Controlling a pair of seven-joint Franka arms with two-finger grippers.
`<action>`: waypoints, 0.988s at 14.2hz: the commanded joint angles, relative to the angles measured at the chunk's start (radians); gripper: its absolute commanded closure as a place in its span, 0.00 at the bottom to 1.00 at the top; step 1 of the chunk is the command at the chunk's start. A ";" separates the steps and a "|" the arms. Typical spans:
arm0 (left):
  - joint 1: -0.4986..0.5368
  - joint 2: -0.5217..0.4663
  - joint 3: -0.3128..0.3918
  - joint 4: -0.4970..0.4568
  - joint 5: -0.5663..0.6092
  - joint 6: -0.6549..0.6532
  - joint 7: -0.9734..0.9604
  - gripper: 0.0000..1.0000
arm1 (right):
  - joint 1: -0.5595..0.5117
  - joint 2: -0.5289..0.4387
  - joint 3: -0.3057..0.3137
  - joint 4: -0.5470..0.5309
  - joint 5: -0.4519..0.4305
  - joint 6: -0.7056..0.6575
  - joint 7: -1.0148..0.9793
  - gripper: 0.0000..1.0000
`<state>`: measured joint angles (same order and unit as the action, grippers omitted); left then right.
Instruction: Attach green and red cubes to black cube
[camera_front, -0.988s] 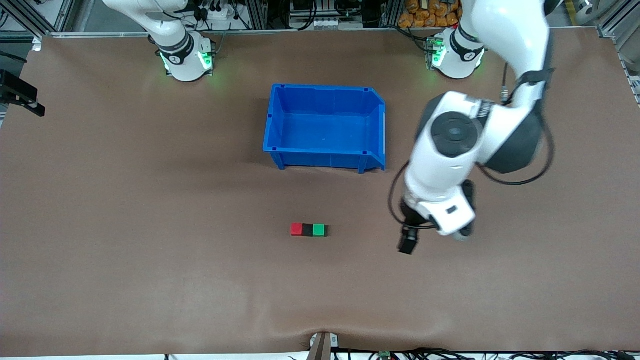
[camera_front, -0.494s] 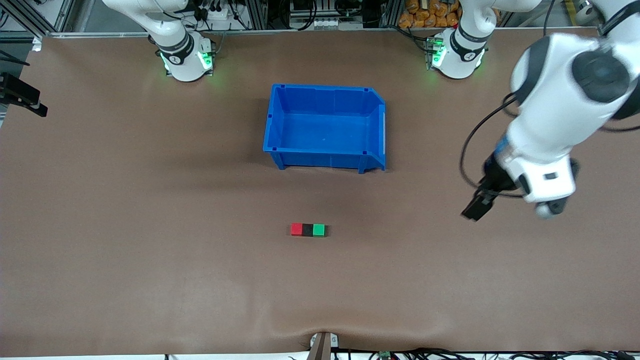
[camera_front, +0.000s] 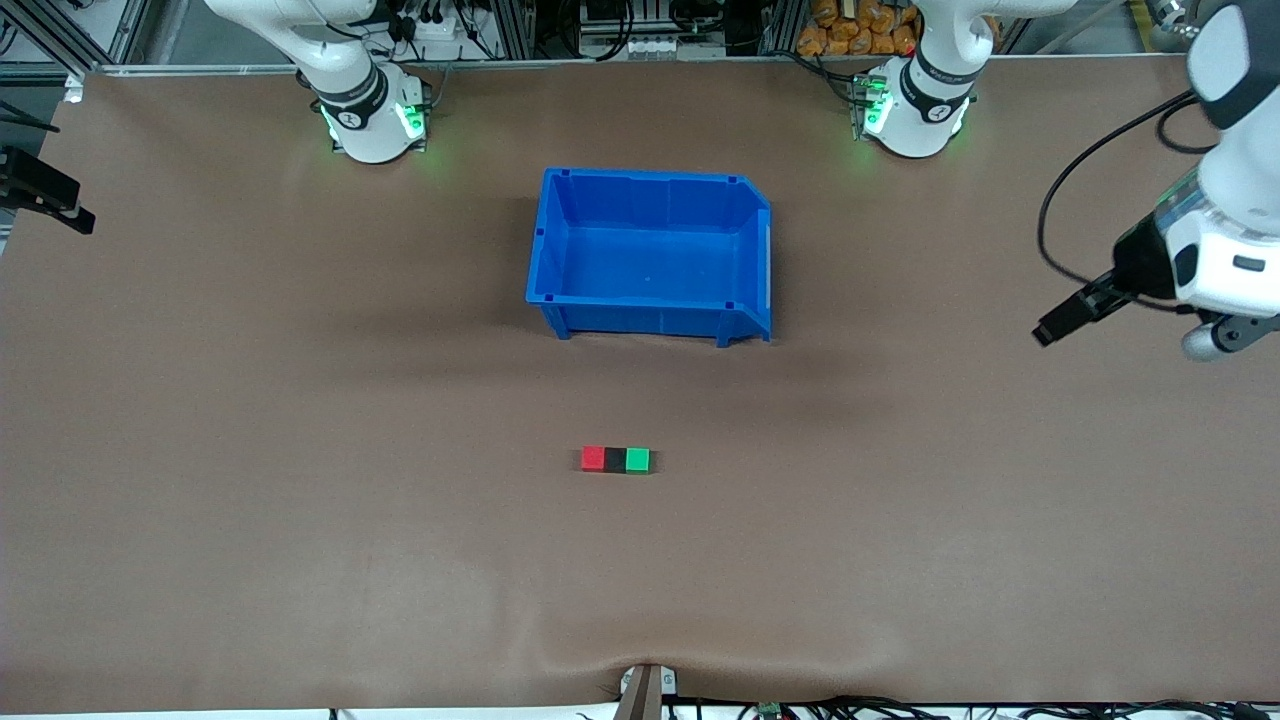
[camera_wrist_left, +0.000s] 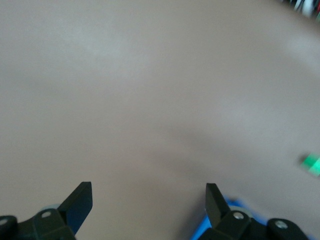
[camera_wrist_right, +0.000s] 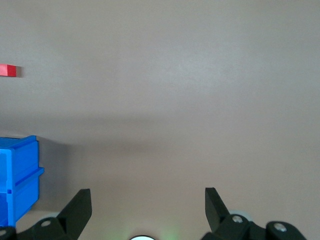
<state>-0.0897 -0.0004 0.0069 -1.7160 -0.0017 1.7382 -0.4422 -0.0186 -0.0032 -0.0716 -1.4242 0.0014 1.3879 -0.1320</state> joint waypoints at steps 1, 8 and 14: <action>0.010 -0.021 -0.002 0.021 -0.008 -0.092 0.204 0.00 | 0.003 0.006 0.001 0.021 -0.018 -0.012 0.009 0.00; 0.036 -0.024 -0.011 0.104 0.051 -0.305 0.549 0.00 | 0.003 0.008 0.001 0.021 -0.018 -0.012 0.009 0.00; 0.033 -0.023 -0.012 0.136 0.042 -0.319 0.539 0.00 | 0.003 0.006 0.001 0.019 -0.018 -0.012 0.009 0.00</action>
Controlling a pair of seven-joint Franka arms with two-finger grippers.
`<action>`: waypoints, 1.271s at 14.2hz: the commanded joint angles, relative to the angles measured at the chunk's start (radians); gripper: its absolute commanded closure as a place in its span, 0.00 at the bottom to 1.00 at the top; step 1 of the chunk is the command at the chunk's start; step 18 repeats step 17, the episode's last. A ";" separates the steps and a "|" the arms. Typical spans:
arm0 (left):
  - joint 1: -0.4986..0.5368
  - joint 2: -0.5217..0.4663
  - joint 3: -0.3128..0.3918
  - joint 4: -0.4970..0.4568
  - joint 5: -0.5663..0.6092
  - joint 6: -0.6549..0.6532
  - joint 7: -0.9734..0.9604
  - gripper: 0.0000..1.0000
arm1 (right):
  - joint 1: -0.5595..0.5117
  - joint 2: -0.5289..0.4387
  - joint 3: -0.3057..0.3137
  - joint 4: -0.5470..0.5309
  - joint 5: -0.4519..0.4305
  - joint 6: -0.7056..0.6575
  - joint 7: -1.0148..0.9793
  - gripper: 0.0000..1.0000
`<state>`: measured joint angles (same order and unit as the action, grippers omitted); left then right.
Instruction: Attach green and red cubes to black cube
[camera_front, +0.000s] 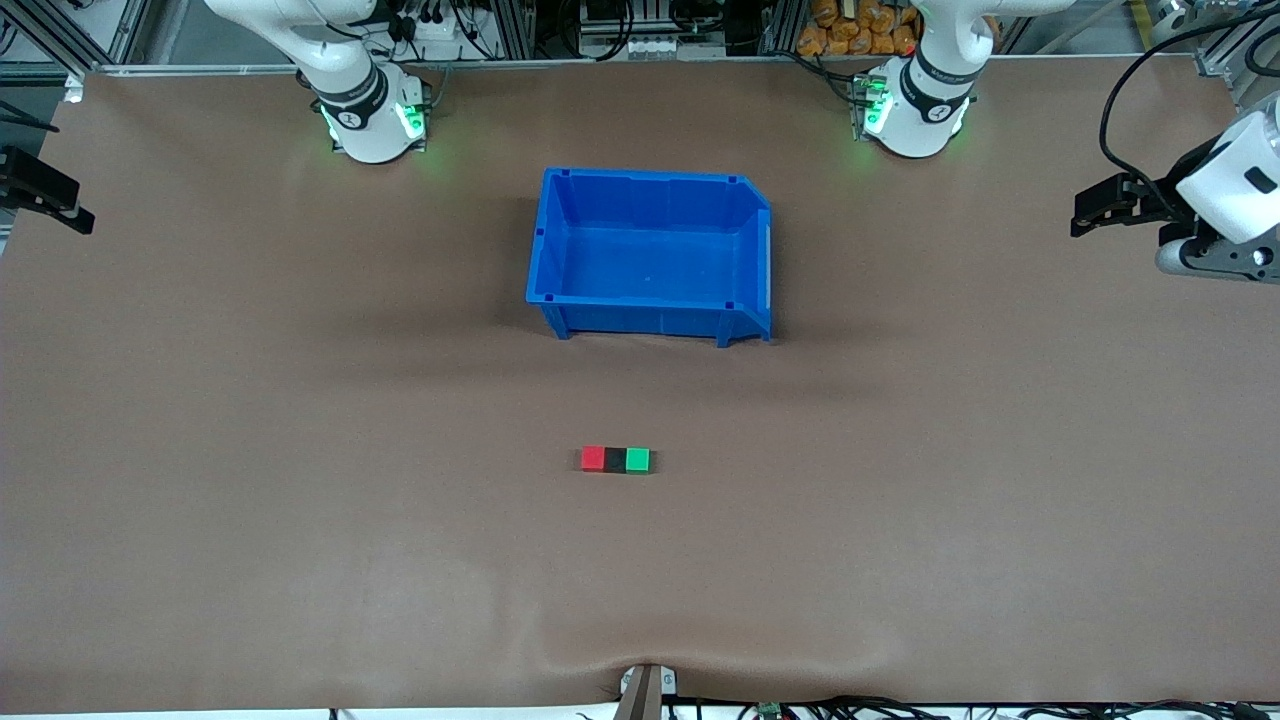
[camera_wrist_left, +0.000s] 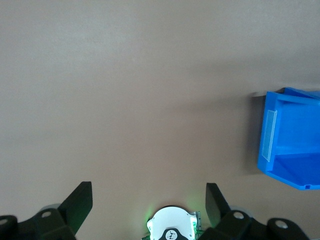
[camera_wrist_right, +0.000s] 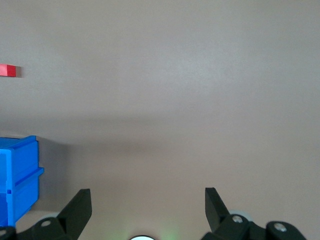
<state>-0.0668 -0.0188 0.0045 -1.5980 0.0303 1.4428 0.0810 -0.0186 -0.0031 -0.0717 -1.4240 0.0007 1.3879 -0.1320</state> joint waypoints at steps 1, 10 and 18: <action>0.010 -0.003 -0.011 0.018 0.006 -0.016 0.014 0.00 | 0.003 0.006 0.001 0.019 -0.018 -0.012 0.009 0.00; -0.001 0.005 -0.014 0.044 0.022 0.065 0.008 0.00 | 0.003 0.006 0.001 0.019 -0.018 -0.013 0.009 0.00; -0.002 0.005 -0.017 0.044 0.023 0.083 0.006 0.00 | 0.003 0.006 0.001 0.019 -0.018 -0.013 0.009 0.00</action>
